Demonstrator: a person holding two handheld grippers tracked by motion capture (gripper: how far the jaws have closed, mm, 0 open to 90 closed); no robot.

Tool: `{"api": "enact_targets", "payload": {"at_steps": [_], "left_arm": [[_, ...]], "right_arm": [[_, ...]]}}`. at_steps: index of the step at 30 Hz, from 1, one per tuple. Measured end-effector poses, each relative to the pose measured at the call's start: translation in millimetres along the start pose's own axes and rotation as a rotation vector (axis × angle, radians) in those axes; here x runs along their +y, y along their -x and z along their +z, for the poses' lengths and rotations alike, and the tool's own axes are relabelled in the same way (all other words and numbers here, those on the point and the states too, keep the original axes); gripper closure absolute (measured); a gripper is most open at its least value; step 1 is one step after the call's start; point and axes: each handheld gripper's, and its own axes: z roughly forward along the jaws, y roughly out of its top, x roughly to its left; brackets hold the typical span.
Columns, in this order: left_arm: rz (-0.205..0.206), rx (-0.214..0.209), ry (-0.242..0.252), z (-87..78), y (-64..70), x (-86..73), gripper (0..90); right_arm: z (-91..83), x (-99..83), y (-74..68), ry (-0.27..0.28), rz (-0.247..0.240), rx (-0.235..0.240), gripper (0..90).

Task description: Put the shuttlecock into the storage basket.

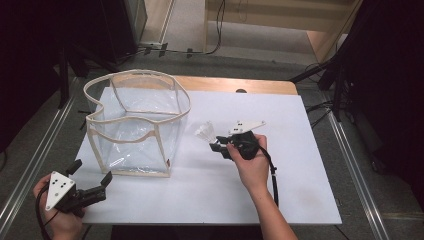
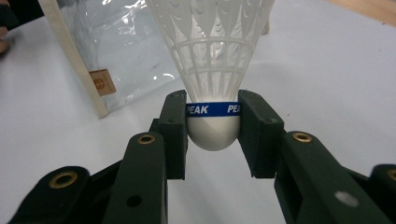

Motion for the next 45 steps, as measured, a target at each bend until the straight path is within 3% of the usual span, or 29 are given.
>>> {"api": "enact_targets", "payload": {"at_steps": [10, 29, 45], "left_arm": [[0.0, 0.0, 0.0, 0.0, -0.1, 0.0, 0.0], [0.001, 0.001, -0.001, 0.0, 0.1, 0.0, 0.0], [-0.001, -0.001, 0.0, 0.0, -0.1, 0.0, 0.0]], "right_arm": [[-9.5, 5.6, 1.6, 0.078, 0.014, 0.009, 62.5], [-25.1, 15.6, -1.0, 0.206, 0.027, -0.031, 62.5], [-37.1, 28.9, -1.1, 0.273, 0.028, -0.044, 62.4]]}}
